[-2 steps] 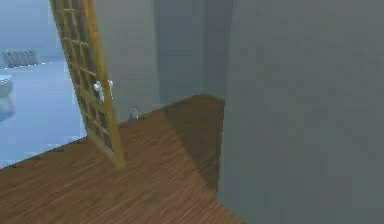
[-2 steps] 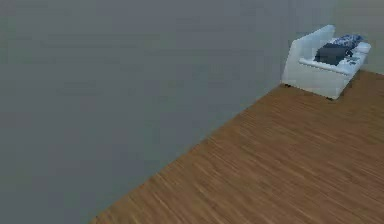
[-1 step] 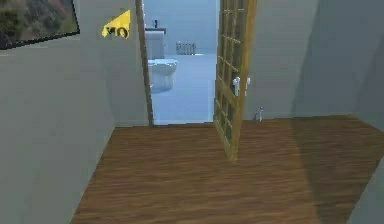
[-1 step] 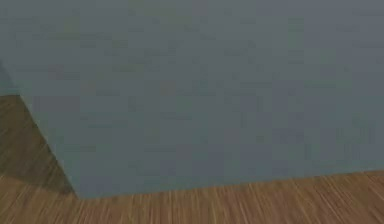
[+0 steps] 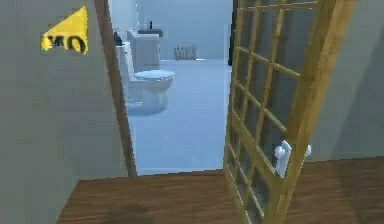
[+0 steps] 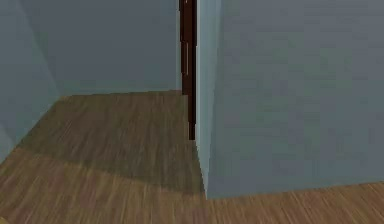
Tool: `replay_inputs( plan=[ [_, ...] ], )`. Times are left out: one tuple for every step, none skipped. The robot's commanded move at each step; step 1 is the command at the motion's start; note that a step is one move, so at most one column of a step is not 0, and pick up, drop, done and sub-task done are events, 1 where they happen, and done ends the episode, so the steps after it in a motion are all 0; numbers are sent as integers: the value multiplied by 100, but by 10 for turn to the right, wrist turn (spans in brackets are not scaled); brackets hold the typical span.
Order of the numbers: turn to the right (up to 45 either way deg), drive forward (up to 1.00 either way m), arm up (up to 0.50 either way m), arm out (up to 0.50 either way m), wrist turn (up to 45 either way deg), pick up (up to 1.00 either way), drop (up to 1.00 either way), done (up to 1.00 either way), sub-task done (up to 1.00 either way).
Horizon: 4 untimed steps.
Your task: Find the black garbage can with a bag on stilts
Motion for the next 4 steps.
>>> replay_inputs(
  plan=[
    [0, 50, 0, 0, 0, 0, 0, 0, 0],
    [-300, 0, 0, 0, 0, 0, 0, 0, 0],
    [0, 55, 0, 0, 0, 0, 0, 0, 0],
    [450, 0, 0, 0, 0, 0, 0, 0, 0]
  ],
)
